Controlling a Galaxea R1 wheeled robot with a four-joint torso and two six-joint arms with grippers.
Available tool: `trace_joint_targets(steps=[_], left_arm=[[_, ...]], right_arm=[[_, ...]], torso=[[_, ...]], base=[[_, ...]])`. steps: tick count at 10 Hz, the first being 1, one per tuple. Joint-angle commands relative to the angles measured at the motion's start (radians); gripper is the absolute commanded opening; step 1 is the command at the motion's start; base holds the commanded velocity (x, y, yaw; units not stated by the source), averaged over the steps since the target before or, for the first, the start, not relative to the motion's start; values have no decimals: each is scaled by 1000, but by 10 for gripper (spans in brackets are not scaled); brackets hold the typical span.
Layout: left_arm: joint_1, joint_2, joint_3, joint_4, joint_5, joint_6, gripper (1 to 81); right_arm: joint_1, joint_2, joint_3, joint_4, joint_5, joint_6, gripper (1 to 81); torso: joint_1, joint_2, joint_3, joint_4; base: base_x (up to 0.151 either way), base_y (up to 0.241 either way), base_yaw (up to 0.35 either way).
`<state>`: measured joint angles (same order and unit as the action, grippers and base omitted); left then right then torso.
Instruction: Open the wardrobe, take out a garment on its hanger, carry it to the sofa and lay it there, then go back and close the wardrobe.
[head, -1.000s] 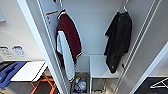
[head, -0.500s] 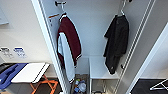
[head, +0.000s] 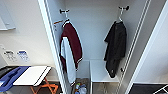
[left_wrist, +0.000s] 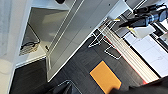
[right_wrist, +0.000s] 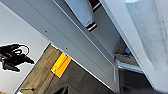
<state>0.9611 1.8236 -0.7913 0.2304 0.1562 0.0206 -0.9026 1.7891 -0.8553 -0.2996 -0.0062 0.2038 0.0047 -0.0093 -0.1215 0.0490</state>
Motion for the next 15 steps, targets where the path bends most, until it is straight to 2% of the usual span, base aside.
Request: trace_joint_targets(steps=[1,2,3,5,7,10,13,15], left_arm=[[17,51,-72,0,-18,1,811],[61,109,-159,3,-50,10,811],[98,154,-225,6,-53,12,811],[155,241,-336,6,-68,13,811],[201,304,-419,6,-144,15,811],[259,398,-553,-2,-179,13,811],[276,508,-681,-3,-187,13,811],[278,534,-721,6,-210,13,811]], right_arm=[[-40,38,-78,2,15,2,811],[-100,97,-166,2,62,2,811],[-140,142,-230,2,80,2,811],[-190,224,-339,4,81,5,811],[-224,290,-420,8,81,17,811],[-287,388,-533,17,83,22,811],[-350,495,-669,22,84,62,811],[-376,543,-743,23,83,66,811]], torso=[[0,0,0,0],[0,0,0,0],[0,0,0,0],[0,0,0,0],[0,0,0,0],[0,0,0,0],[0,-1,1,0],[0,-1,1,0]], base=[[0,0,0],[0,0,0],[0,0,0],[0,0,0],[0,0,0],[0,0,0],[0,0,0],[0,0,0]])
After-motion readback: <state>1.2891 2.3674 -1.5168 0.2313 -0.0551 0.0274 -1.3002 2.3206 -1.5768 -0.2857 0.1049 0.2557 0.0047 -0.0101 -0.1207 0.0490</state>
